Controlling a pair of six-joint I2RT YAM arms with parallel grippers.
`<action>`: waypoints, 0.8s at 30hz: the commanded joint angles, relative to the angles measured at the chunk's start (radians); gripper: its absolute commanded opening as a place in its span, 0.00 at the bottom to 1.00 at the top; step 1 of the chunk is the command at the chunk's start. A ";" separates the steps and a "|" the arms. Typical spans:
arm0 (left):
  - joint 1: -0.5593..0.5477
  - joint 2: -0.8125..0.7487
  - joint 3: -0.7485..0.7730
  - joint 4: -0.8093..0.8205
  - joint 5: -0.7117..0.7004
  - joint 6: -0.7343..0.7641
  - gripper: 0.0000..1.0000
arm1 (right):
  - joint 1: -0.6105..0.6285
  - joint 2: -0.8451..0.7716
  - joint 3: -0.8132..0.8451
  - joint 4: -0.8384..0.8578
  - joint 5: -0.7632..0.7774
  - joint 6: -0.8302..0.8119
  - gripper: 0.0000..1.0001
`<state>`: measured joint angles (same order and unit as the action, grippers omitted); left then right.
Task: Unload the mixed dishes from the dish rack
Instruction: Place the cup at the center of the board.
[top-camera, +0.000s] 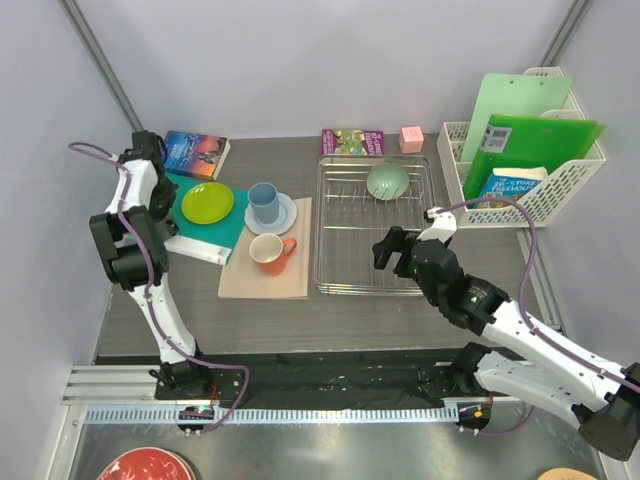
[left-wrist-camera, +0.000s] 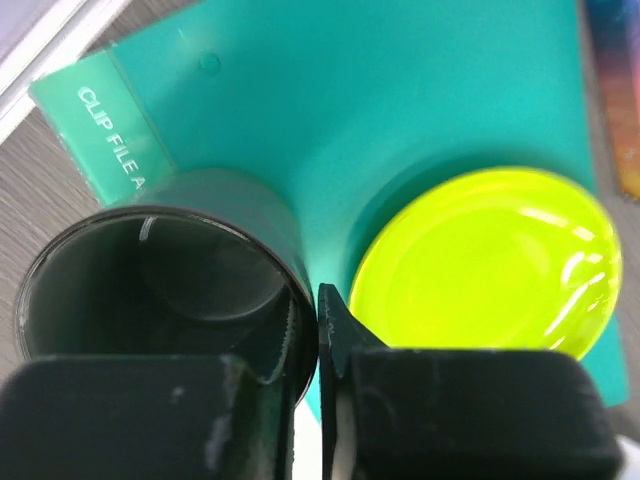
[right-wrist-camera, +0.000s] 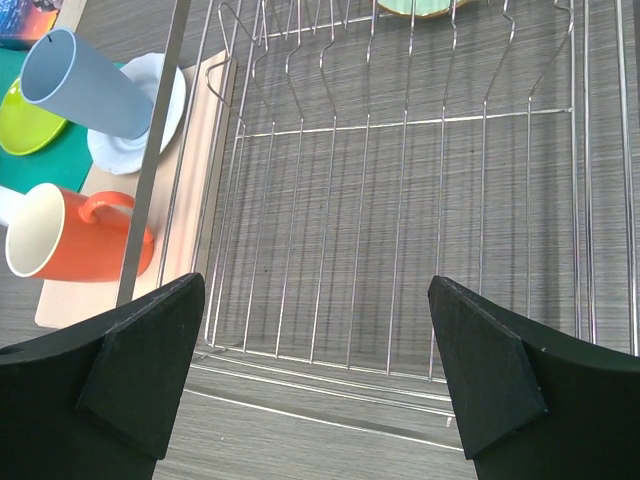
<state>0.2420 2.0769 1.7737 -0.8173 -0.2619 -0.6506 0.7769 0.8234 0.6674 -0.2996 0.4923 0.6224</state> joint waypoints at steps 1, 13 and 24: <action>0.010 -0.047 0.076 0.030 -0.014 -0.012 0.00 | -0.001 0.002 -0.002 0.033 0.022 -0.016 0.99; 0.011 -0.018 0.110 0.017 -0.023 -0.017 0.00 | -0.002 0.010 -0.012 0.037 0.015 -0.009 0.99; 0.010 0.041 0.138 0.000 -0.030 -0.011 0.21 | -0.001 0.006 -0.028 0.036 0.008 0.000 0.99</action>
<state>0.2447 2.1265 1.8713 -0.8204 -0.2615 -0.6720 0.7769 0.8364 0.6369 -0.3008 0.4877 0.6262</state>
